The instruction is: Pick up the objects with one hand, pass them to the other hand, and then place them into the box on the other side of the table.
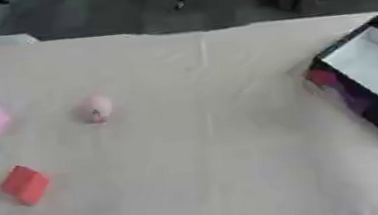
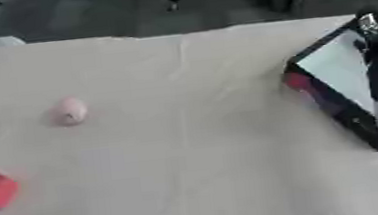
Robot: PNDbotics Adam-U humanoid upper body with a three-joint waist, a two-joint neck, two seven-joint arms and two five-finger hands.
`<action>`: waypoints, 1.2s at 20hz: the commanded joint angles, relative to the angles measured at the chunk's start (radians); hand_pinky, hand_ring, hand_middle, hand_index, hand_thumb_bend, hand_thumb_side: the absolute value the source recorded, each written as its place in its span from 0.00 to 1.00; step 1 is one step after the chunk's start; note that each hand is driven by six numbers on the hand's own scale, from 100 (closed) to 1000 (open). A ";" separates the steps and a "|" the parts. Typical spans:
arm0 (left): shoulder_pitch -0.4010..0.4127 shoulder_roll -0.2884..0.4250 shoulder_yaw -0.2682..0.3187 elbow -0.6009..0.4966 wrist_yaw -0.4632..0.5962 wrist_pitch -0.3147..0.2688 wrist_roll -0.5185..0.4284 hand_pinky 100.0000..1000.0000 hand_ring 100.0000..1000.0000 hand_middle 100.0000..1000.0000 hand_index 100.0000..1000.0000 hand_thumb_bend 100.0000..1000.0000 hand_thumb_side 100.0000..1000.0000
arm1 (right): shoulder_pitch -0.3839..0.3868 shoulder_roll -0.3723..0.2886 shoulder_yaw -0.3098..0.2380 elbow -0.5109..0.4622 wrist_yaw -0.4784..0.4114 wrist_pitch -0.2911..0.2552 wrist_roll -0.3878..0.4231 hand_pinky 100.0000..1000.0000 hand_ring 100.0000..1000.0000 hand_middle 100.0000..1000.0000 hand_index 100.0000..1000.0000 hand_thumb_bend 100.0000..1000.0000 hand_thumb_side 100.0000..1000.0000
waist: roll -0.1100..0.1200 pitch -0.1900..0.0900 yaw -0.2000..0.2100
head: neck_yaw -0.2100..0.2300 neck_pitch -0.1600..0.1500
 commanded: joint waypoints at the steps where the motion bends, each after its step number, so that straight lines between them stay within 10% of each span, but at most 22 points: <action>1: -0.012 0.029 0.007 -0.018 -0.004 0.001 0.003 0.74 0.47 0.49 0.81 0.64 0.46 | -0.014 -0.034 -0.007 -0.017 -0.006 -0.003 0.002 1.00 0.99 0.99 0.96 0.00 0.65 | 0.001 -0.010 0.001 | -0.008 0.006; 24: -0.009 0.032 0.009 -0.019 -0.005 0.002 0.006 0.74 0.47 0.49 0.81 0.64 0.47 | -0.014 -0.031 -0.010 -0.018 -0.008 -0.005 0.000 1.00 0.99 0.99 0.96 0.00 0.65 | 0.003 -0.011 -0.005 | -0.022 0.002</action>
